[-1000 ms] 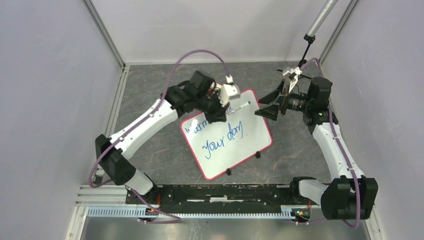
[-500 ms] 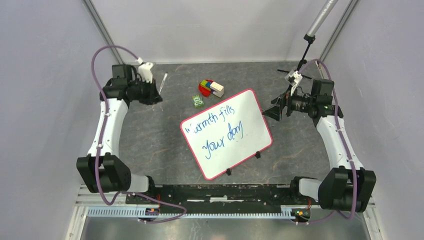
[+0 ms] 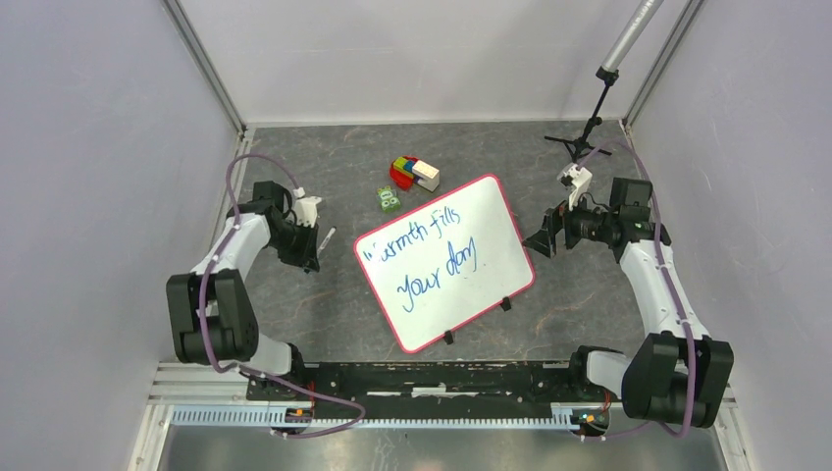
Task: Write a sentence on the whiteboard
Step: Put down the whiteboard marker at the center of the board.
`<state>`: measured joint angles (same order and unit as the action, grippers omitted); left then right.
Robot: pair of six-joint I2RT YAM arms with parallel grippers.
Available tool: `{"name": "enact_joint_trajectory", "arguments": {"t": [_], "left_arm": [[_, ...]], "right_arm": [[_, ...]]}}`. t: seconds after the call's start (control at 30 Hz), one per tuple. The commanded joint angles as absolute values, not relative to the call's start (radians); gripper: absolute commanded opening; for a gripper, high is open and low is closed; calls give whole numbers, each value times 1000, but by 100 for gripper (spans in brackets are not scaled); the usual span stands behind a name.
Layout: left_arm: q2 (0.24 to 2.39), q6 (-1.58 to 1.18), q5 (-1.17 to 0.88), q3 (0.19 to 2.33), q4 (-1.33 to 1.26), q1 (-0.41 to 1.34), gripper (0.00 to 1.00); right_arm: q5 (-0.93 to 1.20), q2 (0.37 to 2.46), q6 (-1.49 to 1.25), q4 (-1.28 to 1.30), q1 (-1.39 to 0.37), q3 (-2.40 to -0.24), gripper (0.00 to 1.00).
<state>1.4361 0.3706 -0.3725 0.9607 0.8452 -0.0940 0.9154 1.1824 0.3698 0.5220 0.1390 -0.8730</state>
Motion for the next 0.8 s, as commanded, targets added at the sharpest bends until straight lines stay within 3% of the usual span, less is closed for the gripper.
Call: {"name": "enact_joint_trajectory", "arguments": {"t": [0.0, 0.2, 0.37, 0.67, 0.77], "left_arm": [[1504, 429, -333, 948, 765, -92, 18], [1568, 434, -305, 926, 732, -80, 24], [1584, 426, -285, 901, 707, -63, 37], [1568, 422, -284, 886, 716, -54, 44], [1525, 420, -309, 923, 765, -52, 50]], "right_arm": [[884, 1153, 416, 525, 145, -856, 98], [882, 1154, 429, 528, 150, -832, 98], [869, 1166, 450, 534, 153, -822, 98], [864, 1176, 499, 584, 170, -832, 98], [864, 1181, 517, 612, 176, -860, 98]]}}
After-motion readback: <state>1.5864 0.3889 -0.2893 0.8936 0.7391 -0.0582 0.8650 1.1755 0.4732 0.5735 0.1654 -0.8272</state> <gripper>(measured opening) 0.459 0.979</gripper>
